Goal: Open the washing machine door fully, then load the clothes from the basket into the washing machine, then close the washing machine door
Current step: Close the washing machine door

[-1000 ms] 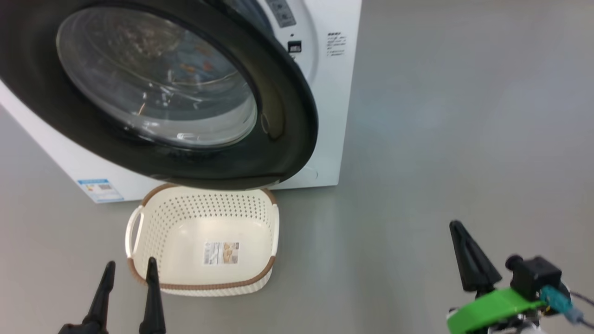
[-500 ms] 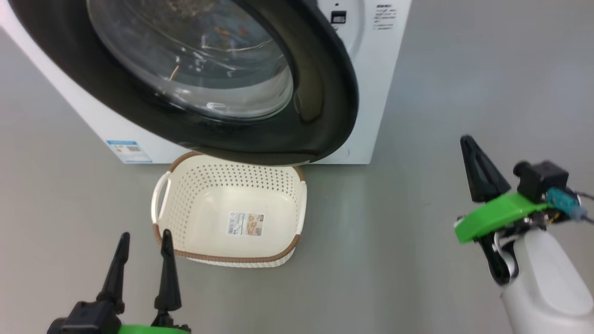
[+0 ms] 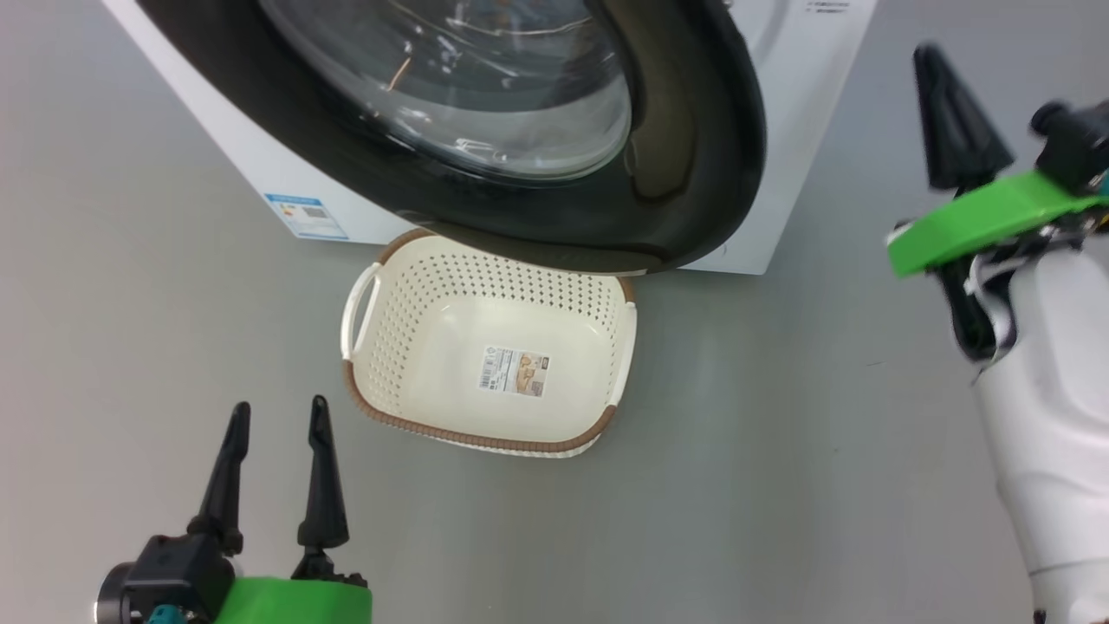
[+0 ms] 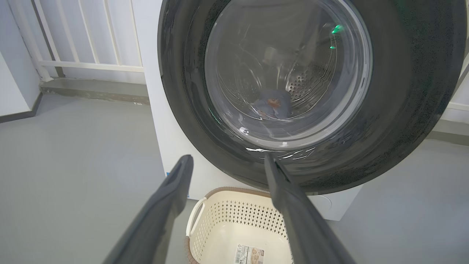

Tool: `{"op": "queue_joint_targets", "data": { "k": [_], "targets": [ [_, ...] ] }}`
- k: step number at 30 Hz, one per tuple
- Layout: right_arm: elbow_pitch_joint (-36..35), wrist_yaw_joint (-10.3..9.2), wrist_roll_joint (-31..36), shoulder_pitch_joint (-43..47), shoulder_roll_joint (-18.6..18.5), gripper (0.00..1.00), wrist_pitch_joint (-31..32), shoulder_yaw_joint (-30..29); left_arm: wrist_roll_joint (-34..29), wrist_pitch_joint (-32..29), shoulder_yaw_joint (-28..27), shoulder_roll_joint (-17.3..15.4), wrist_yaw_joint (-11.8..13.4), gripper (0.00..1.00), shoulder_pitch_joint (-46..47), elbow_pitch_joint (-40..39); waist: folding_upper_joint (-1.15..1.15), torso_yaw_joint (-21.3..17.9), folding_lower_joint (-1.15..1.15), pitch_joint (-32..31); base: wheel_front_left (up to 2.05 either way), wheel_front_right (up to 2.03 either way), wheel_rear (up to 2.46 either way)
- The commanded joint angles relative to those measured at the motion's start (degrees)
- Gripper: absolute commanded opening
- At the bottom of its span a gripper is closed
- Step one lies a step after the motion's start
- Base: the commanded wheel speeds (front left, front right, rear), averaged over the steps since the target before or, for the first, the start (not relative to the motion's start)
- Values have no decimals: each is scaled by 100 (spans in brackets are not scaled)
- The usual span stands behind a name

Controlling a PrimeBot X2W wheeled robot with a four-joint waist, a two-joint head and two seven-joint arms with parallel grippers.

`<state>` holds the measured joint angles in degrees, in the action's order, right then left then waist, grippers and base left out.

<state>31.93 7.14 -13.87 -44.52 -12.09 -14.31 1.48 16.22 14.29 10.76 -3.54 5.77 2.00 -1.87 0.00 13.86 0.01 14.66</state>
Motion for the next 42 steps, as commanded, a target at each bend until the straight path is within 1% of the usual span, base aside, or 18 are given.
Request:
{"op": "queue_joint_targets", "data": {
  "k": [1, 4, 5, 11, 14, 16, 20, 25, 31, 36, 42],
  "targets": [
    [-451, 35, -23, -311, -9, 0, -67, 137, -63, 68, -263, -44, 6, 100, 189, -149, 0, 137, -1, 102, 0, 0, 0],
    [-1009, 35, -44, -514, -15, 0, -68, 246, -109, 69, -321, -28, -6, 100, 156, -213, 0, 151, -1, 93, 0, 0, 0],
    [-1009, 35, -44, -514, -15, 0, -68, 246, -109, 69, -321, -28, -6, 100, 156, -213, 0, 151, -1, 93, 0, 0, 0],
    [-2516, 35, -73, -534, 37, 0, -68, 733, -192, 70, -411, -5, -27, 100, 54, -281, 0, 126, -1, 15, 0, 0, 0],
    [-3206, 35, -97, -314, 46, 0, -39, 1050, -219, 70, -443, 4, -43, 100, 25, -299, 0, 103, -1, -15, 0, 0, 0],
    [-3569, 35, -110, -122, 28, 0, 89, 1272, -236, 70, -464, 8, -54, 100, 16, -314, 0, 88, -1, -23, 0, 0, 0],
    [-3979, 35, -157, 333, -31, 0, 479, 1669, -266, 70, -492, 18, -73, 100, 7, -347, 0, 58, -1, -11, 0, 0, 0],
    [-3995, 35, -260, 773, -120, 0, 764, 2099, -303, 71, -507, 30, -90, 100, 23, -375, 0, 25, -1, 41, 0, 0, 0],
    [-3624, 35, -393, 992, -179, 0, 848, 2528, -334, 71, -500, 41, -116, 100, 73, -388, 0, 17, -1, 125, 0, 0, 0],
    [-3210, 35, -498, 911, -189, 0, 805, 2657, -353, 71, -474, 50, -130, 100, 136, -400, 0, 49, -1, 226, 0, 0, 0],
    [-2657, 35, -578, 686, -228, 0, 717, 2614, -328, 71, -439, 58, -120, 100, 214, -418, 0, 121, -1, 338, 0, 0, 0]
  ]
}}
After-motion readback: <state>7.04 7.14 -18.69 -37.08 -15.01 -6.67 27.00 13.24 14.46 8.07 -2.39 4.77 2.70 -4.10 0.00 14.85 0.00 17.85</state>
